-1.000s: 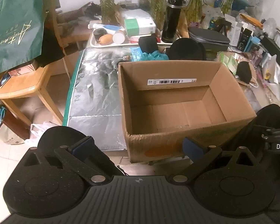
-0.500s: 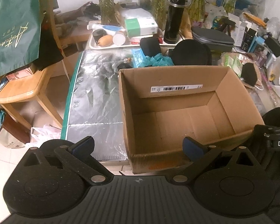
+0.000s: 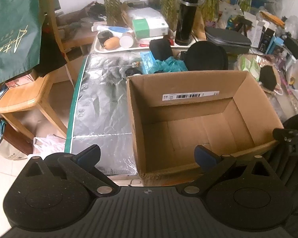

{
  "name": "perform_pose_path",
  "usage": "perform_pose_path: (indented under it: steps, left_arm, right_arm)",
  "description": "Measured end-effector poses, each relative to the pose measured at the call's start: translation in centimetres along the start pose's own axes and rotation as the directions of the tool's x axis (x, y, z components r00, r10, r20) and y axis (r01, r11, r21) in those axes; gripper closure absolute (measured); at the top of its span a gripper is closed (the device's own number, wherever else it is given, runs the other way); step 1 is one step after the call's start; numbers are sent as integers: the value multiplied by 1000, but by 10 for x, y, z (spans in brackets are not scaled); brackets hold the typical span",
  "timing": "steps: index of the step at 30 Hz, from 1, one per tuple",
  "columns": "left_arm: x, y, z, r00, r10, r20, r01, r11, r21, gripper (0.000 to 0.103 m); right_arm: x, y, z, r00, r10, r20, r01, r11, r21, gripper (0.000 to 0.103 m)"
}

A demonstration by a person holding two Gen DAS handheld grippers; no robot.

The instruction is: Organize soft objects

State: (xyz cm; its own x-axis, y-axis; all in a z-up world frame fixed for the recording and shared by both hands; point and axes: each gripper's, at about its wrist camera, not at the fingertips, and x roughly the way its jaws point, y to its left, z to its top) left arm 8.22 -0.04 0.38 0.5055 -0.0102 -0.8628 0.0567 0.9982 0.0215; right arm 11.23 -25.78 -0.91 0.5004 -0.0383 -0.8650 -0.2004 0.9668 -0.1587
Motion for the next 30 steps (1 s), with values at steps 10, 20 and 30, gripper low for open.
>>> perform_pose_path:
  steps: [10, 20, 30]
  left_arm:
    - [-4, 0, 10, 999, -22, 31, 22, 1000, -4, 0]
    - [-7, 7, 33, 996, -18, 88, 18, 1000, 6, 0]
    - [6, 26, 45, 994, -82, 79, 84, 996, -22, 0]
  right_arm:
    - [-4, 3, 8, 999, 24, 44, -21, 998, -63, 0]
    - [-6, -12, 26, 992, 88, 93, -81, 993, -80, 0]
    - [5, -44, 52, 975, 171, 142, -161, 984, -76, 0]
